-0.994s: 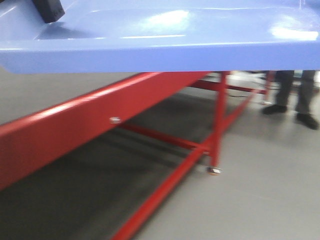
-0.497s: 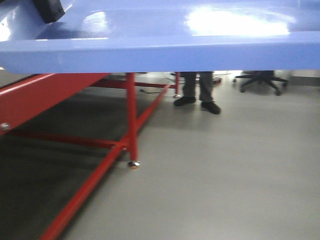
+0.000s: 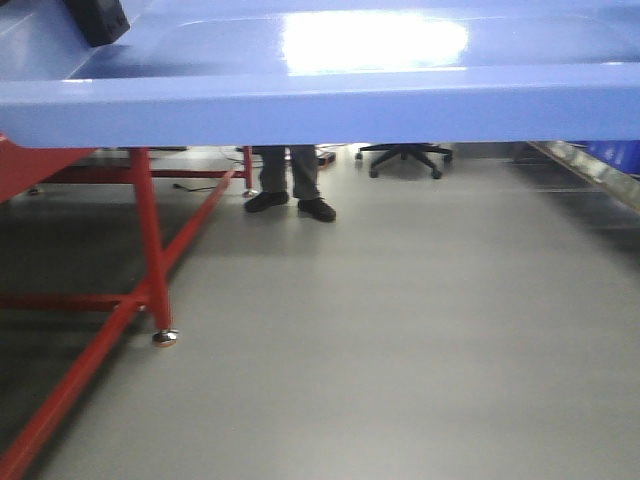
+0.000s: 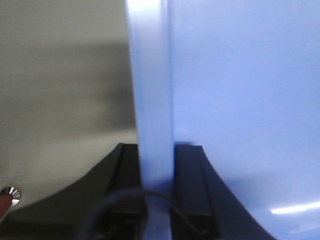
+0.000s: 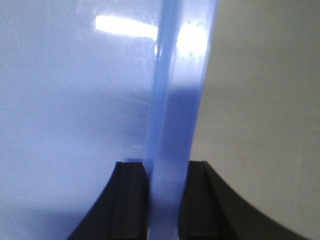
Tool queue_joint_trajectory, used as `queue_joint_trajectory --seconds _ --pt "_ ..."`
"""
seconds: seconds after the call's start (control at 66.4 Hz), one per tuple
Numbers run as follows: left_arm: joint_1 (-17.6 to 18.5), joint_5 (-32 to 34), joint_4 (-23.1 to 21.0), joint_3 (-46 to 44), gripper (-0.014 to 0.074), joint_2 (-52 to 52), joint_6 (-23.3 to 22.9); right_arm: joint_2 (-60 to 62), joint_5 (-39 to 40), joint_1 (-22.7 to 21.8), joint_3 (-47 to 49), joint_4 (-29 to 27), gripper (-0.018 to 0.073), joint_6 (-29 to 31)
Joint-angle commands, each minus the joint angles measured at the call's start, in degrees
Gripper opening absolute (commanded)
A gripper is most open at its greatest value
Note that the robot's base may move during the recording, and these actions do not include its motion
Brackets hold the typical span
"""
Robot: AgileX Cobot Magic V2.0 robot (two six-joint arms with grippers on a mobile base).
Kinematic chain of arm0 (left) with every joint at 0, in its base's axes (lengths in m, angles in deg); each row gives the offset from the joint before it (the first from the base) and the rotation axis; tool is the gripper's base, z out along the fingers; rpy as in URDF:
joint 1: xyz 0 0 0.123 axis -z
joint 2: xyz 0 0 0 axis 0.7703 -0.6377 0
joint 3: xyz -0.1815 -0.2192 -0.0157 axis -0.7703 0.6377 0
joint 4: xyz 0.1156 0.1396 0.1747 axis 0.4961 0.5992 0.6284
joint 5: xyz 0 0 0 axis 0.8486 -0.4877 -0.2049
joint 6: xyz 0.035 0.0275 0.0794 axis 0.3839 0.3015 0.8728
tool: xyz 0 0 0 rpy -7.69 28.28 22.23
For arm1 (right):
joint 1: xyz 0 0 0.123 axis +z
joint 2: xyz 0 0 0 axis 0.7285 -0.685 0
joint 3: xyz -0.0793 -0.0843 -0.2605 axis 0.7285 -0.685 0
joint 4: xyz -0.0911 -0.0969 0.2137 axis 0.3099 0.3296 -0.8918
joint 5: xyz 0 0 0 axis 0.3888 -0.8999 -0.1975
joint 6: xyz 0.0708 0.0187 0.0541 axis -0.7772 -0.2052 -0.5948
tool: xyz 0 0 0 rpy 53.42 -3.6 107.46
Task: Grab blue tray and place on right shelf
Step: 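Hold the tray with both grippers while the base turns away from the table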
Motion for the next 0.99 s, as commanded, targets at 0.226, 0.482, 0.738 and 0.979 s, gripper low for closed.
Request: queue_joint_trajectory --seconds 0.226,0.482,0.738,0.979 --pt "0.3 -6.3 3.5 -1.4 -0.0048 1.6 1.2 1.3 1.5 -0.4 1.6 4.7 0.0063 1.6" --pt "0.3 -6.3 3.0 -1.4 -0.0048 1.6 1.2 1.3 1.5 -0.4 1.6 4.7 0.0063 1.6" --pt "0.3 -6.3 1.1 -1.4 -0.0048 1.6 1.2 1.3 1.5 -0.4 1.6 4.7 0.0063 1.6" --pt "0.3 -6.3 0.6 -1.4 -0.0048 1.6 1.2 1.3 1.5 -0.4 1.6 4.7 0.0063 1.6"
